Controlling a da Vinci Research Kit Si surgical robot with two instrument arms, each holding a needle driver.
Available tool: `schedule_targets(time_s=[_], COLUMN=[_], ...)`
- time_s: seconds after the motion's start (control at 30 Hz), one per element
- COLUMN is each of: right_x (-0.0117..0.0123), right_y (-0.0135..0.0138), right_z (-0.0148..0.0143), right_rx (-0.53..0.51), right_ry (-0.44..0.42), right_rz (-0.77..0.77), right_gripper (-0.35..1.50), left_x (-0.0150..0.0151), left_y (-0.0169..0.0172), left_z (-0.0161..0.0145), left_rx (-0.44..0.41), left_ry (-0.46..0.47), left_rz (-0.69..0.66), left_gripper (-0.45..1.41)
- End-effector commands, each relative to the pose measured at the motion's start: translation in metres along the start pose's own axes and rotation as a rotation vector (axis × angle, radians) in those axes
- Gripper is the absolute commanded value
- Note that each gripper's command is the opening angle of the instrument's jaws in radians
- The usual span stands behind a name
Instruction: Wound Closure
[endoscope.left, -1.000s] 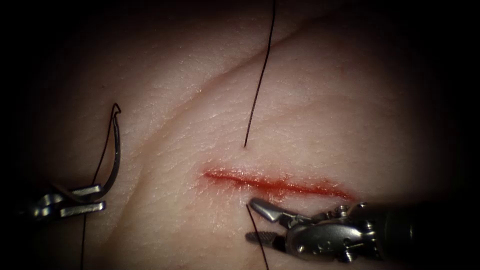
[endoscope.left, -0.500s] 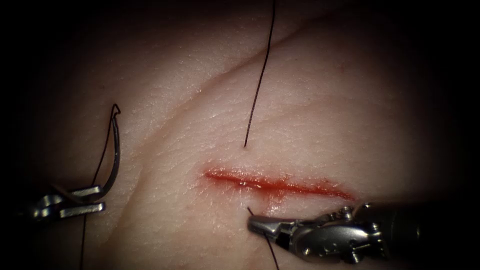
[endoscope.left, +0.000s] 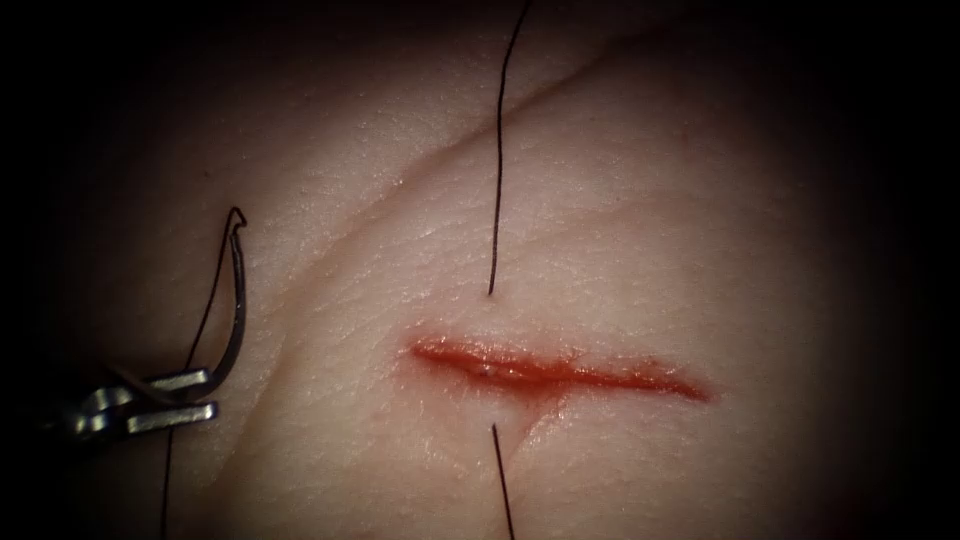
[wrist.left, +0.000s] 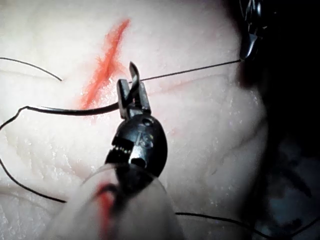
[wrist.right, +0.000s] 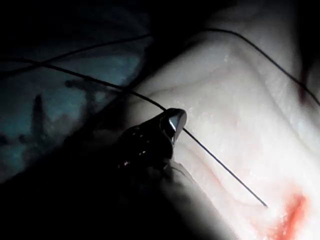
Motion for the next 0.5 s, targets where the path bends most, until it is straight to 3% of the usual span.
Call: schedule_targets(time_s=[0.03, 0.17, 0.27, 0.3, 0.37, 0.4, 0.5], right_x=[0.0016, 0.0053, 0.0061, 0.0055, 0.0044, 0.0024, -0.0011], right_y=[-0.0017, -0.0031, -0.0025, -0.0013, 0.0002, 0.0022, 0.0050], right_z=[0.0006, 0.0005, 0.0005, 0.0006, 0.0007, 0.0009, 0.0014], right_rx=[0.009, 0.049, 0.061, 0.059, 0.053, 0.013, -0.048], right_ry=[0.008, 0.026, 0.025, 0.018, 0.007, -0.005, -0.014], right_rz=[0.000, -0.030, -0.028, -0.009, 0.014, 0.040, 0.074], right_gripper=[-0.35, -0.35, -0.35, -0.18, 0.47, 1.06, 1.33], left_x=[-0.0005, -0.0005, -0.0005, -0.0005, -0.0005, -0.0005, -0.0005], left_y=[0.0005, 0.0005, 0.0005, 0.0005, 0.0006, 0.0006, 0.0006], left_z=[0.0005, 0.0005, 0.0005, 0.0005, 0.0005, 0.0005, 0.0005], left_rx=[-0.001, -0.001, -0.001, -0.001, 0.000, 0.000, 0.000], left_ry=[-0.001, -0.001, -0.001, -0.001, -0.002, -0.002, -0.002], left_rz=[-0.001, -0.001, -0.001, -0.001, -0.001, -0.001, -0.001], left_gripper=[-0.45, -0.45, -0.45, -0.45, -0.45, -0.45, -0.45])
